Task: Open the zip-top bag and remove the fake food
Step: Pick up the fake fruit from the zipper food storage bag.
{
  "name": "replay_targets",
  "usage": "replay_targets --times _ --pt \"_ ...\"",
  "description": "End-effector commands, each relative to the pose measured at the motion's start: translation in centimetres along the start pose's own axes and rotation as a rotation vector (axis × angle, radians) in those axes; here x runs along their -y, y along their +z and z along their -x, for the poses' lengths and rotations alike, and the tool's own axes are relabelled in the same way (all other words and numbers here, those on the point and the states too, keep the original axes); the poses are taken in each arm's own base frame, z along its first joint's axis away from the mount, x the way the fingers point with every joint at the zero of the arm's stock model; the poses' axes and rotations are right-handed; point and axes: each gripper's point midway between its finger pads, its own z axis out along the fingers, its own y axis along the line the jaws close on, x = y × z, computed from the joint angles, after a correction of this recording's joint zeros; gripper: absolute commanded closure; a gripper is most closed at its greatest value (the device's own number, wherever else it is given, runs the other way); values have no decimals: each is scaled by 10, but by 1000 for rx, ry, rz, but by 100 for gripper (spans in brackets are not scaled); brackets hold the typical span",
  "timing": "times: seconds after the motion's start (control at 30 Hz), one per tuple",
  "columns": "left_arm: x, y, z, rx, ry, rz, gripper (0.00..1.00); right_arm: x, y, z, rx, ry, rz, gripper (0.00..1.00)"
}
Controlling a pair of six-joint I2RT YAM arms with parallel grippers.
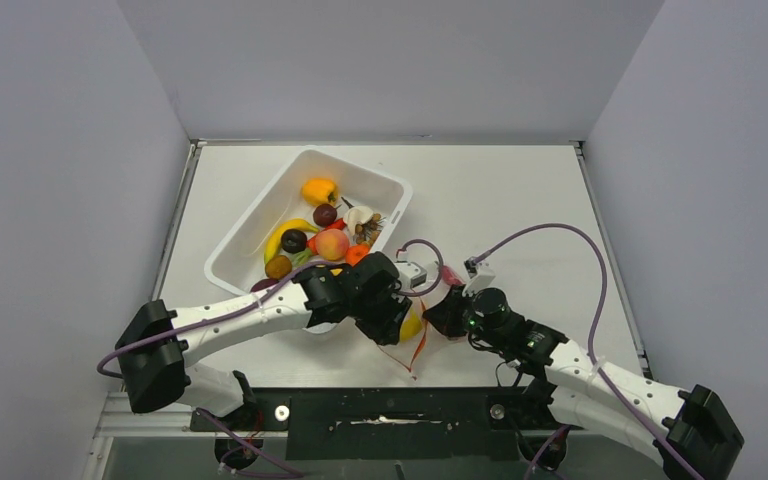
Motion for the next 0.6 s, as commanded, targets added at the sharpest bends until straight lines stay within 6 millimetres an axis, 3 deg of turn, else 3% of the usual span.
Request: replay_targets --times 0.0,0.1,0.23,0.57 --pt "9 -19 -10 -99 49 -39 100 2 -4 25 95 16 -62 99" --pt "8 -23 -24 -163 55 -36 100 10 -9 31 136 43 -103 99" --pt "11 -31 -23 -147 67 -47 100 26 -17 35 189 85 -170 100" --pt "24 -78 28 129 106 -91 100 36 -24 34 212 119 -193 100"
